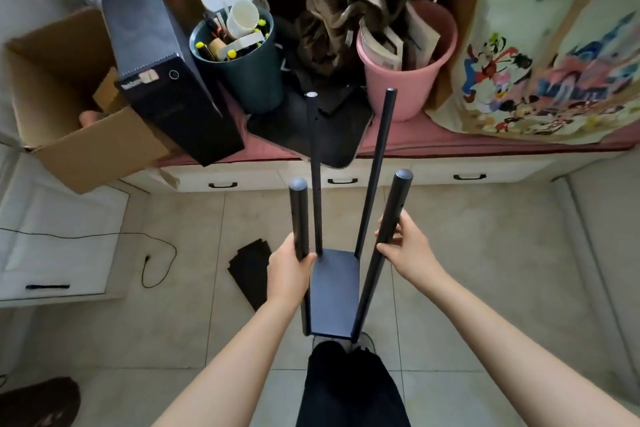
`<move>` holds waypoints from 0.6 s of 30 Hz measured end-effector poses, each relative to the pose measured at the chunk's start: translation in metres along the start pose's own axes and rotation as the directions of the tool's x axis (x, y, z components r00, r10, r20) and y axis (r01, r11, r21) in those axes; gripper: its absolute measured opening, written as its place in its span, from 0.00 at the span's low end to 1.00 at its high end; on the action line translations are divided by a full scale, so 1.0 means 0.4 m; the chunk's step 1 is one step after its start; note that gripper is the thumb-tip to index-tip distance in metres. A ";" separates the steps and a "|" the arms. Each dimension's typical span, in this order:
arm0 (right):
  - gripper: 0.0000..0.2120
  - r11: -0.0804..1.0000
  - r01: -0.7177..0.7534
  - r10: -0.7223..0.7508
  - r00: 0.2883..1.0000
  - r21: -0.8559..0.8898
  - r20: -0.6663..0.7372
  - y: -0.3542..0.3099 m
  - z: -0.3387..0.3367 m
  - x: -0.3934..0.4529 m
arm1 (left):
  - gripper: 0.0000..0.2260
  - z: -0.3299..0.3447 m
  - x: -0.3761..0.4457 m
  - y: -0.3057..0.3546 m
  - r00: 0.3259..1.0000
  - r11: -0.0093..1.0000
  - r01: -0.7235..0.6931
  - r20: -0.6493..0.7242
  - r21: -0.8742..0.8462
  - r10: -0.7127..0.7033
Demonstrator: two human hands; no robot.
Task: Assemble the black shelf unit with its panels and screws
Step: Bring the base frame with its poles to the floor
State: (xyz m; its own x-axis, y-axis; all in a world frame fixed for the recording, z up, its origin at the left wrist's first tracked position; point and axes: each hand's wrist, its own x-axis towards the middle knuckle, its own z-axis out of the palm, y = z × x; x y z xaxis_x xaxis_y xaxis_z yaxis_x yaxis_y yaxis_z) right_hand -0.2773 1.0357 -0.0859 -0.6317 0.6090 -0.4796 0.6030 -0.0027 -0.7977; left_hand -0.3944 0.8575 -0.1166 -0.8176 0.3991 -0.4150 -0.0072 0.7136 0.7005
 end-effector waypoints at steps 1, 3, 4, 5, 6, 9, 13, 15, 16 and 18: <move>0.19 1.000 -0.013 0.013 1.000 0.008 0.001 0.018 0.002 0.026 | 0.12 0.019 0.026 -0.007 1.000 1.000 0.004 0.022 -0.011 -0.003; 0.19 0.999 -0.041 0.041 0.999 0.025 -0.004 0.056 0.009 0.077 | 0.14 0.055 0.080 -0.027 0.997 1.000 0.012 0.077 -0.015 -0.010; 0.19 0.998 -0.055 0.055 0.998 0.026 -0.006 0.077 0.013 0.103 | 0.15 0.075 0.106 -0.041 0.995 1.000 0.014 0.102 -0.010 -0.013; 0.19 0.997 -0.068 0.068 0.998 0.021 -0.013 0.098 0.019 0.129 | 0.16 0.095 0.132 -0.056 0.993 1.000 0.009 0.121 0.001 -0.009; 0.19 0.997 -0.076 0.076 0.997 0.017 -0.026 0.119 0.025 0.154 | 0.17 0.114 0.156 -0.071 0.991 1.000 -0.004 0.136 0.017 0.002; 0.19 0.997 -0.075 0.076 0.995 0.015 -0.067 0.185 0.048 0.218 | 0.23 0.169 0.216 -0.120 0.986 0.998 -0.040 0.162 0.040 0.033; 0.22 0.999 -0.043 0.041 0.989 -0.010 -0.139 0.277 0.097 0.288 | 0.25 0.251 0.273 -0.202 0.990 1.000 -0.007 0.140 0.015 0.005; 0.19 0.999 -0.017 0.010 0.989 -0.045 -0.149 0.311 0.115 0.305 | 0.24 0.283 0.283 -0.233 0.992 1.000 0.004 0.124 -0.009 -0.003; 0.17 0.998 -0.013 0.004 0.989 -0.059 -0.149 0.334 0.123 0.317 | 0.25 0.303 0.287 -0.251 0.992 1.000 0.009 0.125 -0.020 -0.006; 0.14 0.998 -0.029 0.019 0.987 -0.056 -0.158 0.373 0.132 0.342 | 0.26 0.338 0.296 -0.281 0.989 1.000 0.014 0.147 -0.017 -0.012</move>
State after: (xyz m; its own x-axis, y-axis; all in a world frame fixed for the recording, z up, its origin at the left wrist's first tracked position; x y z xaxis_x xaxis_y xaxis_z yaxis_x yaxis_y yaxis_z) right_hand -0.2995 1.0767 -0.2901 -0.5348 0.7268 -0.4310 0.6474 0.0246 -0.7617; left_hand -0.4129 0.9022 -0.3230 -0.7237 0.4714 -0.5041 -0.0289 0.7091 0.7045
